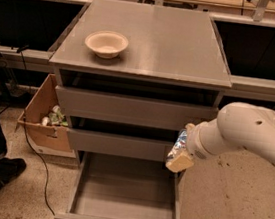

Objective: Place redbull can into bottom drawer

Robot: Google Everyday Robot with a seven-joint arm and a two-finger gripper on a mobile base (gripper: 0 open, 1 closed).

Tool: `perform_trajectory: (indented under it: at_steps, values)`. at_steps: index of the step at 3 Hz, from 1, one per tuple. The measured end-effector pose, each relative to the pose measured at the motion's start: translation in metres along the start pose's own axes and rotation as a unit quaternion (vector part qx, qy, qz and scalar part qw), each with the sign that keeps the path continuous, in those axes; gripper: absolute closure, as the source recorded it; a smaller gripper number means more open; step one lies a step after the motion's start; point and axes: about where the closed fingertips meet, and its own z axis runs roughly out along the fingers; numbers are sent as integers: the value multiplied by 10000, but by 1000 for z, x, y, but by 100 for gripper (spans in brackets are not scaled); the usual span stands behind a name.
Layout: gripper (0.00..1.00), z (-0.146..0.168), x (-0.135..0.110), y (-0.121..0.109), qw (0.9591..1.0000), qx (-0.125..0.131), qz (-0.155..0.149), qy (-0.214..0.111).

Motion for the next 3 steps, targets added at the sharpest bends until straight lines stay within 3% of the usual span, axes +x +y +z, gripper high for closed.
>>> perform_trajectory:
  at_steps: [1,3]
  values:
    - [100,70,20,11,9986,-285,409,-185]
    - [100,199,57,51,9883,-599,1125,-842]
